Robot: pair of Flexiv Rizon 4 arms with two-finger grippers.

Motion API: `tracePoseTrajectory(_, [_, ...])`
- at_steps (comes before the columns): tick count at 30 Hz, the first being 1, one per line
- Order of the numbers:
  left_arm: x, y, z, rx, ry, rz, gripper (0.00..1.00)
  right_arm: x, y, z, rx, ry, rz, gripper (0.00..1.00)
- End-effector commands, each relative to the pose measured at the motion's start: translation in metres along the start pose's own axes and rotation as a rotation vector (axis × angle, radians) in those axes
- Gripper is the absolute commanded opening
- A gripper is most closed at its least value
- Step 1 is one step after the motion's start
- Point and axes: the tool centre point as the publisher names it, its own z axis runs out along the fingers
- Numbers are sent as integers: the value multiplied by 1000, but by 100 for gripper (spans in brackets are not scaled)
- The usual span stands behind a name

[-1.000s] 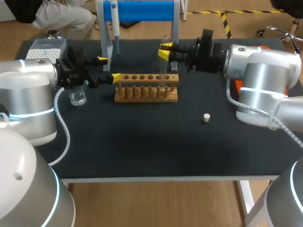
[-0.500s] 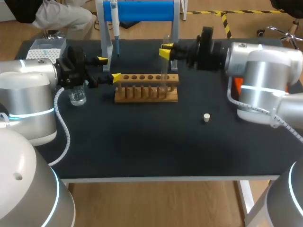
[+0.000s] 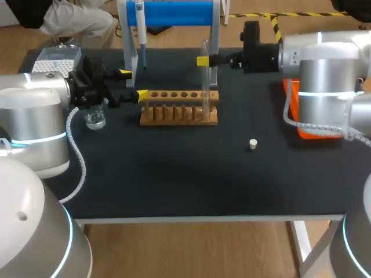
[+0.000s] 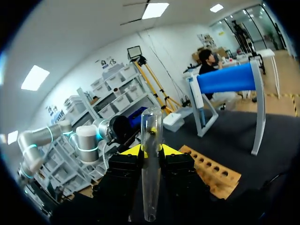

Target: Invert the test tube, pick up the pipette, mount the tip to pipette, aspirate from beaker and dispense into the tube, eject the tip, return the pipette, and cap with the stopper.

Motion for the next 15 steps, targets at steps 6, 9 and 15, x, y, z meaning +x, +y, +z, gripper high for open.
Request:
tracePoseTrajectory(6, [1,1,1,3,-4,1,100,1,0,-4,260,52,423,0])
tracePoseTrajectory(9, [1,1,1,3,-4,1,100,0,-1,-5,248,94,459,0])
tracePoseTrajectory(15, [1,1,1,3,-4,1,100,-3,-5,-5,218,169,489,0])
